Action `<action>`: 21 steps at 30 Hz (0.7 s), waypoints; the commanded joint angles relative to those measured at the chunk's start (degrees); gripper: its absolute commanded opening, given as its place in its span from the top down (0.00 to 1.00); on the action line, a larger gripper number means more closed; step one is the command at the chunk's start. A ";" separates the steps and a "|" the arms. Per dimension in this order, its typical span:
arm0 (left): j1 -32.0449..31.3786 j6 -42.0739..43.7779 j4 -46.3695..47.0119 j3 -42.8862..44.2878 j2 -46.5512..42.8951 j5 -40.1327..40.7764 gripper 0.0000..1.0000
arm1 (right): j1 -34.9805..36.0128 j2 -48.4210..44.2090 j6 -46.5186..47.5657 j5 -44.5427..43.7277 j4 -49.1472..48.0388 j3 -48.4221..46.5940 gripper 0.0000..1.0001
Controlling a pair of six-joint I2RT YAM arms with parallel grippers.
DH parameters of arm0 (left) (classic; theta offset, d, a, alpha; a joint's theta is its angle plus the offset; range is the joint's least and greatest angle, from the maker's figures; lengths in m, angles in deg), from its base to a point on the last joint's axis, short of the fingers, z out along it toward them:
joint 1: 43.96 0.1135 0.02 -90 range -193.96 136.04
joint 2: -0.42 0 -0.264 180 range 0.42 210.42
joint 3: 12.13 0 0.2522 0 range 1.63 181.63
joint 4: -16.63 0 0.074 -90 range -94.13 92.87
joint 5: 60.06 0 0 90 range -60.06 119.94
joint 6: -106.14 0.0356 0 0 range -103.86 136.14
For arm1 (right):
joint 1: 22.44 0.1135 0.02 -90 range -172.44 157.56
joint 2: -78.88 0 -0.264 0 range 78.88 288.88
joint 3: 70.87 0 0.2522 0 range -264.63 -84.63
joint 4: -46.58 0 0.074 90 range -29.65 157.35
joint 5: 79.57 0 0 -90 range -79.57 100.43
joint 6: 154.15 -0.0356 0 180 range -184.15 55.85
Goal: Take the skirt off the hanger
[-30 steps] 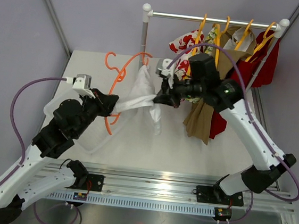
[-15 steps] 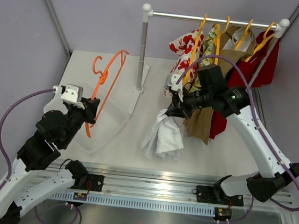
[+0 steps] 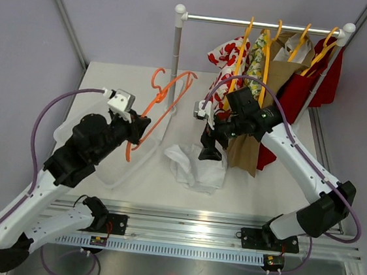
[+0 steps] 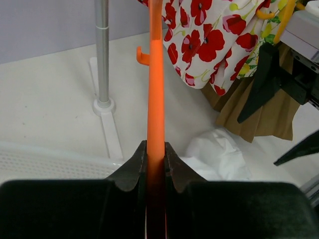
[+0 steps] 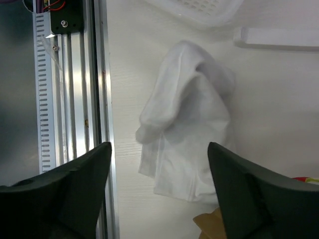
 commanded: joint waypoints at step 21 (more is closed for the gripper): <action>-0.15 2.11 17.47 36.84 41.84 9.40 1.00 | -17.69 -20.68 7.88 15.30 -0.97 16.19 0.00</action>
